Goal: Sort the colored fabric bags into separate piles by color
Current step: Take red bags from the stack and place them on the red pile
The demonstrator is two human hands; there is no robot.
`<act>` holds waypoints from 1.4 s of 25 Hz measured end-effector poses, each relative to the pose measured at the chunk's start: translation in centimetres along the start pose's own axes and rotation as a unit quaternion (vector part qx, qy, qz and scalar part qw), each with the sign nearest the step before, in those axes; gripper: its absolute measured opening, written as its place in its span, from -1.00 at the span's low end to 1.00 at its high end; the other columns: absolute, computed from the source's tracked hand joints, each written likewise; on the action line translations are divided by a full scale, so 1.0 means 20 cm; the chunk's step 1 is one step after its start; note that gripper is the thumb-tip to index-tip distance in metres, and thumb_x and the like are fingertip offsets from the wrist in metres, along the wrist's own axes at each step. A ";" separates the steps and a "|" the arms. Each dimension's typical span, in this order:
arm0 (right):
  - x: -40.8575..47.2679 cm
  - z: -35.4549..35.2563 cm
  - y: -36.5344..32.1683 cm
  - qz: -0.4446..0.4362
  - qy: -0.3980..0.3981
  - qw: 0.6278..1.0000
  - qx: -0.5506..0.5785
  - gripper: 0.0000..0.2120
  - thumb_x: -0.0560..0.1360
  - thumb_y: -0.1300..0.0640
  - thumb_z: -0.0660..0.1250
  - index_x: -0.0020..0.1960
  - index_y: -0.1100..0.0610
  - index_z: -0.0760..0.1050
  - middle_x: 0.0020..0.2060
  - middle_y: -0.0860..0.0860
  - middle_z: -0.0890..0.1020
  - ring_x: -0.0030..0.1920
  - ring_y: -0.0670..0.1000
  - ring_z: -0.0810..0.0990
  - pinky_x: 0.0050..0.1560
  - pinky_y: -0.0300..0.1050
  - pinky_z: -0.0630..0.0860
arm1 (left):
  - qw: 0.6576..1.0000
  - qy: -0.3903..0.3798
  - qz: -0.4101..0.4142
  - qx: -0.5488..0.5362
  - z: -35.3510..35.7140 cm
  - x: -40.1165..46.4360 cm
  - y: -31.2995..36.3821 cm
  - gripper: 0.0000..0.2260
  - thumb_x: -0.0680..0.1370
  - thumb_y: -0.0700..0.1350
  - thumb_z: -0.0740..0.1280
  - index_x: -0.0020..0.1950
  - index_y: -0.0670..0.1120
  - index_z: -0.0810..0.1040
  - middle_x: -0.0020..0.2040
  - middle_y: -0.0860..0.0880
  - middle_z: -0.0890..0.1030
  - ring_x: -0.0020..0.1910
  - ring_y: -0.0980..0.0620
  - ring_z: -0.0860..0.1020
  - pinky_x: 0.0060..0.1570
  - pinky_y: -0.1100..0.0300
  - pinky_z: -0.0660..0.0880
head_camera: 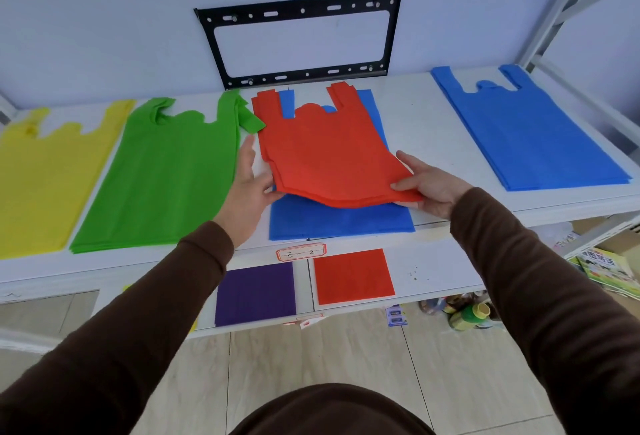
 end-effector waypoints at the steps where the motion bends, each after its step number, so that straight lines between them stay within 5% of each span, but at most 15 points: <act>1: 0.01 0.00 0.00 -0.013 -0.008 1.000 -0.008 -0.24 0.54 0.44 0.23 0.56 -0.12 0.09 0.23 -0.03 0.56 0.15 0.08 0.63 0.07 -0.08 0.63 | 0.985 0.056 -0.072 -0.145 -0.01 0.01 -0.05 -0.64 0.59 -0.28 0.19 0.32 0.04 0.29 0.21 -0.05 0.46 -0.04 0.03 0.59 -0.02 0.06 0.59; 3: 0.00 0.03 0.00 -0.038 -0.037 0.998 -0.025 -0.22 0.54 0.47 0.21 0.56 -0.13 0.09 0.31 -0.04 0.50 0.22 0.08 0.59 0.16 -0.07 0.59 | 0.947 0.118 -0.169 -0.248 -0.03 0.10 -0.14 -0.88 0.61 -0.16 0.17 0.13 -0.13 0.40 -0.01 -0.13 0.49 -0.14 -0.05 0.54 0.05 -0.01 0.58; 5: -0.01 0.05 0.00 -0.048 -0.074 0.995 -0.054 -0.24 0.54 0.47 0.22 0.55 -0.14 0.15 0.35 -0.04 0.46 0.27 0.10 0.56 0.20 -0.01 0.56 | 0.960 0.100 -0.223 -0.139 -0.06 0.22 -0.16 -0.66 0.60 -0.06 0.28 0.33 -0.14 0.41 -0.01 -0.14 0.53 -0.13 -0.05 0.58 0.05 -0.04 0.59; 6: -0.02 0.06 0.00 -0.046 -0.093 0.992 -0.069 -0.25 0.53 0.47 0.23 0.53 -0.15 0.19 0.35 -0.03 0.45 0.27 0.12 0.56 0.21 0.03 0.56 | 0.966 0.094 -0.228 -0.077 -0.08 0.28 -0.16 -0.46 0.56 -0.07 0.35 0.50 -0.10 0.26 0.01 -0.13 0.56 -0.14 -0.05 0.60 -0.05 -0.04 0.61; 8: -0.02 0.06 0.00 -0.030 -0.124 0.988 -0.091 -0.29 0.52 0.46 0.27 0.50 -0.14 0.28 0.34 -0.02 0.49 0.26 0.13 0.58 0.23 0.06 0.55 | 0.973 0.082 -0.212 0.027 -0.07 0.38 -0.13 -0.21 0.52 -0.15 0.41 0.58 0.05 -0.04 0.12 -0.12 0.60 -0.08 -0.06 0.63 -0.15 -0.02 0.60; 14: 0.05 0.04 -0.04 -0.061 -0.059 0.990 -0.112 -0.44 0.57 0.28 0.30 0.48 -0.08 0.31 0.32 0.00 0.50 0.21 0.12 0.59 0.20 0.07 0.57 | 0.955 0.052 -0.155 0.246 -0.04 0.53 -0.14 -0.13 0.52 -0.32 0.37 0.58 0.16 -0.11 0.33 -0.02 0.49 0.15 -0.05 0.57 0.05 0.00 0.57; 18: 0.10 0.10 -0.04 -0.121 -0.017 0.940 -0.319 -0.38 0.58 0.24 0.28 0.53 -0.14 0.17 0.40 0.04 0.32 0.29 0.12 0.46 0.28 0.08 0.50 | 0.932 0.019 -0.144 0.331 -0.03 0.57 -0.15 -0.26 0.60 -0.31 0.23 0.58 0.19 -0.09 0.30 0.04 0.38 0.18 -0.03 0.51 0.16 0.06 0.51; 20: 0.12 0.10 -0.05 -0.134 -0.003 0.931 -0.340 -0.39 0.57 0.24 0.29 0.51 -0.17 0.20 0.38 0.05 0.33 0.29 0.13 0.45 0.30 0.10 0.48 | 0.931 0.017 -0.148 0.333 -0.03 0.59 -0.17 -0.35 0.60 -0.31 0.20 0.59 0.13 0.05 0.40 -0.01 0.38 0.22 -0.07 0.52 0.22 0.02 0.50; 24: 0.07 0.06 -0.09 -0.141 0.019 0.967 -0.212 -0.44 0.56 0.37 0.22 0.45 -0.10 0.37 0.36 0.04 0.47 0.22 0.09 0.55 0.25 0.06 0.54 | 0.950 0.044 -0.102 0.291 0.01 0.56 -0.05 -0.43 0.56 -0.35 0.26 0.52 0.03 0.29 0.37 -0.08 0.48 0.12 -0.02 0.57 0.09 0.10 0.55; 27: -0.06 0.05 -0.15 -0.192 0.036 0.965 -0.178 -0.43 0.57 0.40 0.17 0.46 -0.08 0.37 0.36 -0.01 0.45 0.21 0.03 0.56 0.25 -0.03 0.54 | 0.962 0.045 -0.044 0.264 0.09 0.48 0.13 -0.45 0.58 -0.35 0.24 0.51 0.06 0.32 0.32 -0.03 0.53 0.01 0.09 0.59 0.02 0.20 0.56; 35: -0.69 0.28 0.06 -0.302 0.020 0.946 -0.114 -0.36 0.54 0.44 0.19 0.45 -0.14 0.36 0.40 -0.08 0.46 0.26 0.00 0.57 0.21 -0.05 0.57 | 0.965 0.023 0.143 0.218 0.06 -0.31 0.45 -0.43 0.57 -0.31 0.27 0.50 0.14 0.31 0.37 0.15 0.40 0.29 0.24 0.49 0.27 0.26 0.46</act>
Point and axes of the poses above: each hand's wrist, its own x-axis towards the middle knuckle, its own z-axis out of the palm, y = z × x, the point moved 8 cm from there along x, towards the middle knuckle
